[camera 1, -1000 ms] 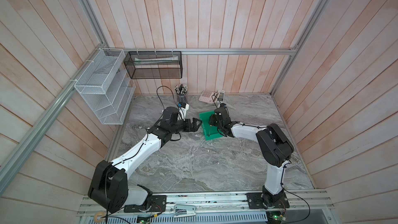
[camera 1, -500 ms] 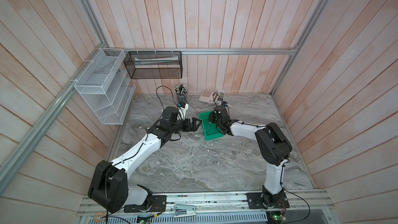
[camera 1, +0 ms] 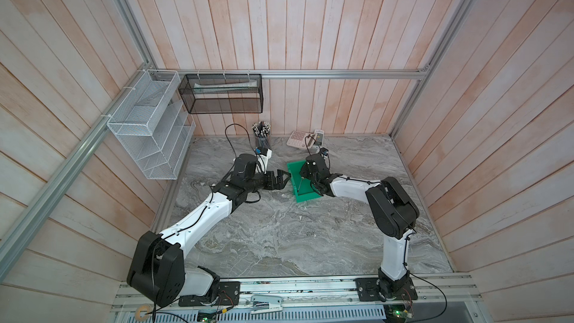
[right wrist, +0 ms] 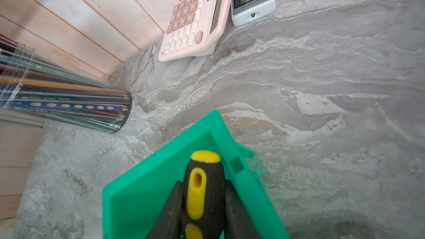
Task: Put the screwdriver in the bin
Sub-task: Place the screwdriver into the bin.
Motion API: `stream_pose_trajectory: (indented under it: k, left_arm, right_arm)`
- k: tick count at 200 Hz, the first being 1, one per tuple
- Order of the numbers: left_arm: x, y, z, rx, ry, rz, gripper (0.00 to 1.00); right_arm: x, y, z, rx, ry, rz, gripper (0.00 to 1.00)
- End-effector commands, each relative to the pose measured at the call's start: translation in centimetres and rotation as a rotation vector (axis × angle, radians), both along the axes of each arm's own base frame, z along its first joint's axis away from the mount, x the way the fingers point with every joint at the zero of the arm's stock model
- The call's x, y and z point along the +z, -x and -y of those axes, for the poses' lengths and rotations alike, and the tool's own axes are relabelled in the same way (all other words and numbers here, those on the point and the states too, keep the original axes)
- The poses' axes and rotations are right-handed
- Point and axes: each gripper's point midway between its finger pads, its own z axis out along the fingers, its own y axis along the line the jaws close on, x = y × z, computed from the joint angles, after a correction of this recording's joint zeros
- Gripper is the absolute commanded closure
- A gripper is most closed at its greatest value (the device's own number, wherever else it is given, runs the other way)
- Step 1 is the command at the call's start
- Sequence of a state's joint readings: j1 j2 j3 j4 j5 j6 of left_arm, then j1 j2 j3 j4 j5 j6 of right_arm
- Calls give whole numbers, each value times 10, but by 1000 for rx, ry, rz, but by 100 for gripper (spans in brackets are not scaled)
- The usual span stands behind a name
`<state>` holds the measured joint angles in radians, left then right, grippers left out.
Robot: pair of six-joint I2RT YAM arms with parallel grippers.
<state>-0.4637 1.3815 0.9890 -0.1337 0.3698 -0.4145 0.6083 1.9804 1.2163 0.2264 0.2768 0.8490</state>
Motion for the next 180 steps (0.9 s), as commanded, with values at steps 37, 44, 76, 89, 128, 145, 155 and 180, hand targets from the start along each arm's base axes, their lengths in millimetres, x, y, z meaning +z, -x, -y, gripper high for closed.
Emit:
stream_pose_trajectory:
  k: [37,44,76,89,128,145,155,180]
  left_arm:
    - [12,-2,0,-5,10,35,0]
    - [12,-2,-1,-3,7,37,0]
    - [12,-2,-1,-2,6,37,0]
    - [12,-2,-1,-4,8,38,0]
    - [12,-2,0,-6,9,36,0]
    - [13,-2,-1,-5,11,37,0]
    - [12,-2,-1,-6,10,36,0]
    - [13,-2,-1,-5,9,40,0]
  right_arm:
    - [-9,3,1,-22,27,-17,66]
    - [-9,3,1,-20,30,-14,65]
    - [-6,3,1,-21,38,-8,57]
    - [-4,3,0,-20,36,-6,57]
    - [5,4,-2,-15,31,9,57]
    - [11,4,-3,-9,27,22,57]
    - [16,4,-5,-2,30,35,55]
    - [30,4,-5,6,31,64,52]
